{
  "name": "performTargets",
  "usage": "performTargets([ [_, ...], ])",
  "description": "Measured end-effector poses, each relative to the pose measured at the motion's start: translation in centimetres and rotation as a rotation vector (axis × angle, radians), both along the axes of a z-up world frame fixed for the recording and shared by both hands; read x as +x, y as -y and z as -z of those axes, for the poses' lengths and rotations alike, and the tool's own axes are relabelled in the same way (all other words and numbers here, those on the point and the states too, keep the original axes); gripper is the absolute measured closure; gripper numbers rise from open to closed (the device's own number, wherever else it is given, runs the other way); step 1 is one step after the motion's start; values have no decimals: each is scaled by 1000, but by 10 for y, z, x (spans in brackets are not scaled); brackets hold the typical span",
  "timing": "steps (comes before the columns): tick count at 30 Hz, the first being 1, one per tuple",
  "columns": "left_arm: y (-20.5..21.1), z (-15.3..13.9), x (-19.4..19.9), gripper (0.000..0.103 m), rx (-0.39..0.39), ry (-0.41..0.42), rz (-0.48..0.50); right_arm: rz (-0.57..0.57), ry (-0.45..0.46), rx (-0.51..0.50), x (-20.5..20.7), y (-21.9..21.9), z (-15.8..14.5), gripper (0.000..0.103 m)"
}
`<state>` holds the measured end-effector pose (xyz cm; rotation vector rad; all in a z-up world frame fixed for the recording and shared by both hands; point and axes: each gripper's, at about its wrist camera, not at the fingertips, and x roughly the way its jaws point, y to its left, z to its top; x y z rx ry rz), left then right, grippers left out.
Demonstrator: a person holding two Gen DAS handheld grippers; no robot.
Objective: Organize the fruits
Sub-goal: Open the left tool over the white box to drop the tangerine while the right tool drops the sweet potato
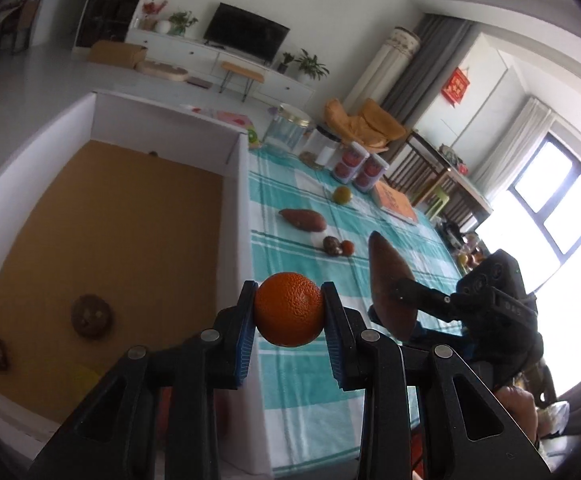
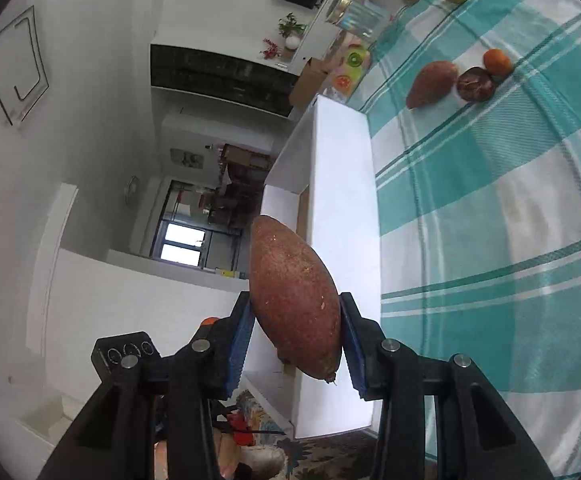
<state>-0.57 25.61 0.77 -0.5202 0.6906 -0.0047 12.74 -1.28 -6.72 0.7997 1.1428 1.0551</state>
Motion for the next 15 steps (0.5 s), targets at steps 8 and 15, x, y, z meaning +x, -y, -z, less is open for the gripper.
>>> performTargets([
  [8,-92,46,-26,71,131,-167,-316,-194,85,-130,-31,-139,0,61],
  [15,-96,72,-29,33,150,-227,-406,-256,110,-195,-47,-179,20,59],
])
